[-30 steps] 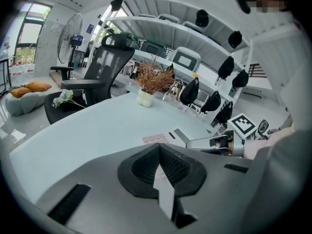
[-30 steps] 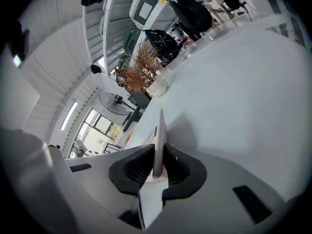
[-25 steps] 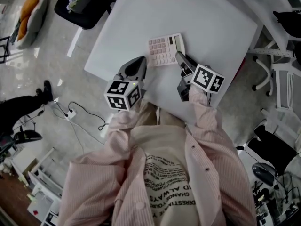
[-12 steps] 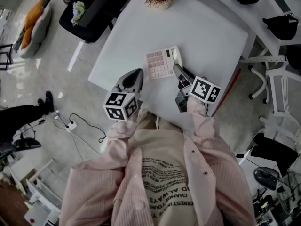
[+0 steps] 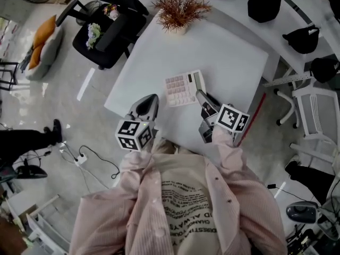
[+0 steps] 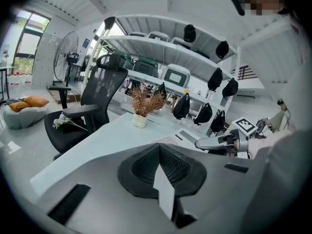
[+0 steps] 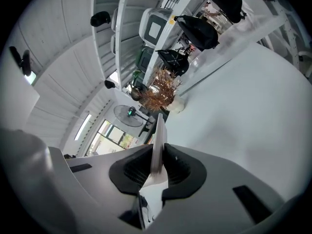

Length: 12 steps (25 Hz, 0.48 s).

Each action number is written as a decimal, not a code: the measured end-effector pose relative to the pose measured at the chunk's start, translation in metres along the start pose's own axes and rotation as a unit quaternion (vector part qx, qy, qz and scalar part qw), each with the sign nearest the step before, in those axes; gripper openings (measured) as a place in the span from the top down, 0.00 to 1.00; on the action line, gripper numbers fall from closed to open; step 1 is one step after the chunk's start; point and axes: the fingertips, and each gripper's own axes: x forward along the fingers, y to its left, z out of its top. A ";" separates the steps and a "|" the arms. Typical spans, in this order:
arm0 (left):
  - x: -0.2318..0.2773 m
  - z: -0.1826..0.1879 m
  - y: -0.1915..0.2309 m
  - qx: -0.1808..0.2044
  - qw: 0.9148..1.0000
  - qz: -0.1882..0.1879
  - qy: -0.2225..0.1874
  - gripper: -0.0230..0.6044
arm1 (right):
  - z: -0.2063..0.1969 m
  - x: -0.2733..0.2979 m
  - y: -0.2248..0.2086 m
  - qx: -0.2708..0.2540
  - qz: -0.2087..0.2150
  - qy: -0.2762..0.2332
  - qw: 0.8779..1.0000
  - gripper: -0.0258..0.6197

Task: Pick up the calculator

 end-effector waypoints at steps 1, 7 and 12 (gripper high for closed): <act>-0.002 0.003 -0.001 0.003 1.000 -0.001 -0.003 0.96 | 0.003 -0.003 0.003 -0.001 0.002 -0.003 1.000 0.88; -0.017 0.019 -0.007 0.016 1.000 -0.011 -0.022 0.96 | 0.018 -0.019 0.016 0.008 0.016 -0.029 0.999 0.88; -0.026 0.032 -0.010 0.024 0.999 -0.019 -0.042 0.96 | 0.026 -0.029 0.029 0.010 0.027 -0.047 0.998 0.88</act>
